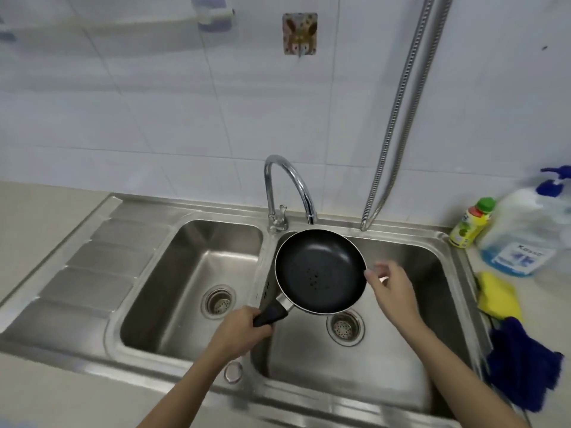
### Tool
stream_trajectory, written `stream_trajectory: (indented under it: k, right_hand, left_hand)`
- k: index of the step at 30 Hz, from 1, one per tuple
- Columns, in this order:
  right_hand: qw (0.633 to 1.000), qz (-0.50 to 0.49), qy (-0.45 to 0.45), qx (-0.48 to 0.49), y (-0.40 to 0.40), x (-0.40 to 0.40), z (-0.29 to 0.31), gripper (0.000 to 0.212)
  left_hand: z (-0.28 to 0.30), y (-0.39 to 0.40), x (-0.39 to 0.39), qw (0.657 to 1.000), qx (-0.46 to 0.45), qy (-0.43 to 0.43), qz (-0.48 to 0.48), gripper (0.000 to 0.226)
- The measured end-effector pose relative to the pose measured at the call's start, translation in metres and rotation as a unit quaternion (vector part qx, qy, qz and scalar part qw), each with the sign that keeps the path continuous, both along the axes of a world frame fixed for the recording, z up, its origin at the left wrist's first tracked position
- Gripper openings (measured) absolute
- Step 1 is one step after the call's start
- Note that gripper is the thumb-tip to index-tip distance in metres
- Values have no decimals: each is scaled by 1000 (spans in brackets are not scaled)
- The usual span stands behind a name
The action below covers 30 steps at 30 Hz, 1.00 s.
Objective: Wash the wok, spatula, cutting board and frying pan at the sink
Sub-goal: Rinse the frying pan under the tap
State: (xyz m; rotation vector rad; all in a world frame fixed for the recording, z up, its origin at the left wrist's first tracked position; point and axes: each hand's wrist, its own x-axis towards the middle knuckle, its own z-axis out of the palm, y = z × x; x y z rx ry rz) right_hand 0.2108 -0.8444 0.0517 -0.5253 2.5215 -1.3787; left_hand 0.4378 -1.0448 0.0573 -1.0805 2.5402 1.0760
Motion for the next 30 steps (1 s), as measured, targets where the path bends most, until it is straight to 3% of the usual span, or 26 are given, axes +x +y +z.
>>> stream_trajectory:
  k: [8, 15, 19, 22, 25, 30]
  right_hand:
    - [997, 32, 58, 27, -72, -44, 28, 10]
    - [970, 212, 95, 73, -155, -85, 54, 7]
    - [916, 347, 140, 142, -204, -108, 53, 19]
    - [847, 426, 211, 236, -230, -111, 50, 38]
    - [781, 472, 292, 286, -250, -110, 39, 40]
    - [752, 490, 335, 288, -265, -115, 21, 33]
  left_hand:
    - [-20, -58, -4, 997, 57, 27, -44, 19]
    - [-24, -71, 1, 999, 39, 7, -31, 30]
    - [-27, -72, 3, 1000, 5, -12, -12, 36]
    - [-28, -67, 2, 1000, 1, -20, 14, 36]
    - [-27, -59, 1, 999, -10, -32, 11, 32]
    - [-30, -43, 1, 999, 31, -34, 29, 27]
